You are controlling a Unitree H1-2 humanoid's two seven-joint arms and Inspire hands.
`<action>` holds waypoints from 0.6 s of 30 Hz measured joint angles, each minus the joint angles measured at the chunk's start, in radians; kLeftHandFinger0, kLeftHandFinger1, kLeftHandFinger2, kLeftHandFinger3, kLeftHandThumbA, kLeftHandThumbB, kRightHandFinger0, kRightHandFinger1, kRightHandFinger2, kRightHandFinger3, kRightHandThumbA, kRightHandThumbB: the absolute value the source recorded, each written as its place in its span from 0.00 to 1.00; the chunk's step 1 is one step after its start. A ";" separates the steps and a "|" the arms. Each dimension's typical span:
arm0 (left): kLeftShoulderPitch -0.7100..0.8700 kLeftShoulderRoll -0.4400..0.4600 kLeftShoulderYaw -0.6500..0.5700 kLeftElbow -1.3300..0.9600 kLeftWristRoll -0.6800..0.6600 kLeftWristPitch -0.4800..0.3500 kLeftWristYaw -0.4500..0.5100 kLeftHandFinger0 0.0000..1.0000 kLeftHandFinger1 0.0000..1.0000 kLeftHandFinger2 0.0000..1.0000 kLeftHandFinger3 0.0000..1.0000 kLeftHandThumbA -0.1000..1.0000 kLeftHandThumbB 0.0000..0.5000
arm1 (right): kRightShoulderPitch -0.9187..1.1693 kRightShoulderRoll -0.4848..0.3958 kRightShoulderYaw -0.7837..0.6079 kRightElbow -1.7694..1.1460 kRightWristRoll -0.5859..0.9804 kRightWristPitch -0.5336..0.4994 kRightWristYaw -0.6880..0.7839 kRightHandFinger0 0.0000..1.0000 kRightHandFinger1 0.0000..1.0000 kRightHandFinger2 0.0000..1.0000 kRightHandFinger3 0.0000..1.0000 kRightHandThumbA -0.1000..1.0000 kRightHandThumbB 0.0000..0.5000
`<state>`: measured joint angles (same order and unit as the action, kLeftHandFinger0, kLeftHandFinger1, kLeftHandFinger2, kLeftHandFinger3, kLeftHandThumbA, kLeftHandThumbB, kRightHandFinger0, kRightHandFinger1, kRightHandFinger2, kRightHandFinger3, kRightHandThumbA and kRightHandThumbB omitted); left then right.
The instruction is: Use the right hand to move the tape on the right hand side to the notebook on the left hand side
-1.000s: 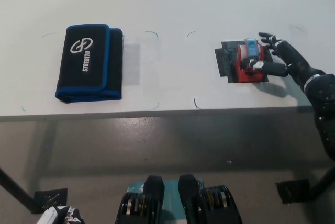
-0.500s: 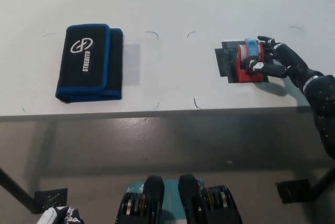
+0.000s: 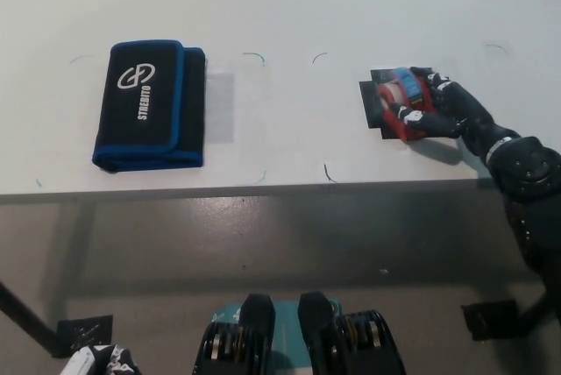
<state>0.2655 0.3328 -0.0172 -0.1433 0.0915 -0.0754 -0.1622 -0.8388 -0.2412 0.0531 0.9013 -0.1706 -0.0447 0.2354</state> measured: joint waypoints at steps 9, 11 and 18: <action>-0.001 0.000 0.004 -0.001 0.000 -0.001 0.000 0.25 0.19 0.22 0.40 0.34 0.01 | -0.026 0.049 0.001 0.018 0.002 -0.030 -0.003 1.00 1.00 1.00 1.00 0.77 0.74; -0.003 0.000 0.004 -0.002 0.000 -0.001 0.000 0.25 0.19 0.22 0.40 0.35 0.02 | -0.033 0.067 0.001 0.016 0.002 -0.041 -0.006 1.00 1.00 1.00 1.00 0.79 0.66; -0.008 0.000 0.003 -0.007 0.001 -0.001 0.000 0.27 0.21 0.24 0.40 0.33 0.02 | -0.047 0.140 0.004 -0.004 0.011 -0.070 -0.008 1.00 1.00 1.00 1.00 0.78 0.63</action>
<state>0.2571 0.3327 -0.0138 -0.1501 0.0920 -0.0759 -0.1623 -0.8856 -0.1012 0.0570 0.8970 -0.1595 -0.1144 0.2271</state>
